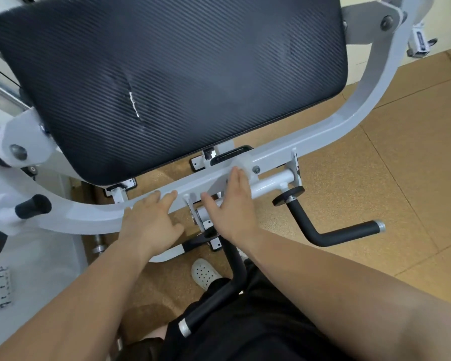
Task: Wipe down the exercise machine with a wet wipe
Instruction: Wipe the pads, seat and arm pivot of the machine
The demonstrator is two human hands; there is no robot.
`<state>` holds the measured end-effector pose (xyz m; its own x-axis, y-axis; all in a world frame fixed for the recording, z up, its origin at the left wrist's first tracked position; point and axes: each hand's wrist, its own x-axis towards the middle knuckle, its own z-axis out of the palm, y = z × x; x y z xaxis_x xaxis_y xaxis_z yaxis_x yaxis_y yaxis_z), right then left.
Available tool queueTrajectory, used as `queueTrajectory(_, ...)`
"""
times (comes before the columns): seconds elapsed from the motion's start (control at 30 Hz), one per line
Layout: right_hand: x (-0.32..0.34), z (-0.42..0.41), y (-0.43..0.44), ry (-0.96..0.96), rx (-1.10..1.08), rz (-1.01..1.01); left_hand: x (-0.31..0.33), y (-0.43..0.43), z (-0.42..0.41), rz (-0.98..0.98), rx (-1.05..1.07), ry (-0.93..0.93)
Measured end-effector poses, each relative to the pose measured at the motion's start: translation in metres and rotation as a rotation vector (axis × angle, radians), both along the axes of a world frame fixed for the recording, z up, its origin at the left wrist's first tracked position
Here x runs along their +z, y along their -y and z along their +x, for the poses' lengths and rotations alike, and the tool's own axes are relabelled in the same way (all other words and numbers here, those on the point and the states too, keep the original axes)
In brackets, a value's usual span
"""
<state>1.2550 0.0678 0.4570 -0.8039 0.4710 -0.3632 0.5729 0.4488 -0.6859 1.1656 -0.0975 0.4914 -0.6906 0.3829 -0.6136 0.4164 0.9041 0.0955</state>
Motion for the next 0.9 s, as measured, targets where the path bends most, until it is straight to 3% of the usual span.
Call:
queueTrajectory(0.1,-0.009,0.006,-0.023,0.029,0.219,0.38,0.0,-0.004,0.005,-0.016,0.049,0.025)
queueTrajectory(0.17,-0.015,0.003,-0.044,0.106,0.324,0.527,0.0,-0.006,0.007,-0.03,0.073,0.034)
queueTrajectory(0.33,-0.025,0.008,-0.076,0.055,0.661,0.489,0.0,-0.015,0.005,-0.035,0.167,0.06)
queueTrajectory(0.43,-0.029,0.013,-0.085,0.088,0.857,0.599,0.002,-0.022,0.01,-0.06,0.189,0.057)
queueTrajectory(0.57,-0.027,0.015,-0.107,0.199,0.636,0.685,0.005,-0.032,0.013,-0.115,0.169,0.056)
queueTrajectory(0.7,-0.024,0.017,-0.116,0.267,0.378,0.54,0.005,-0.04,0.008,-0.161,0.16,0.075)
queueTrajectory(0.8,-0.022,0.009,-0.094,0.214,0.297,0.403,0.001,-0.043,0.004,-0.188,0.112,0.061)
queueTrajectory(0.9,-0.02,-0.006,-0.073,0.265,0.245,0.392,-0.001,-0.042,0.005,-0.22,0.032,0.028)
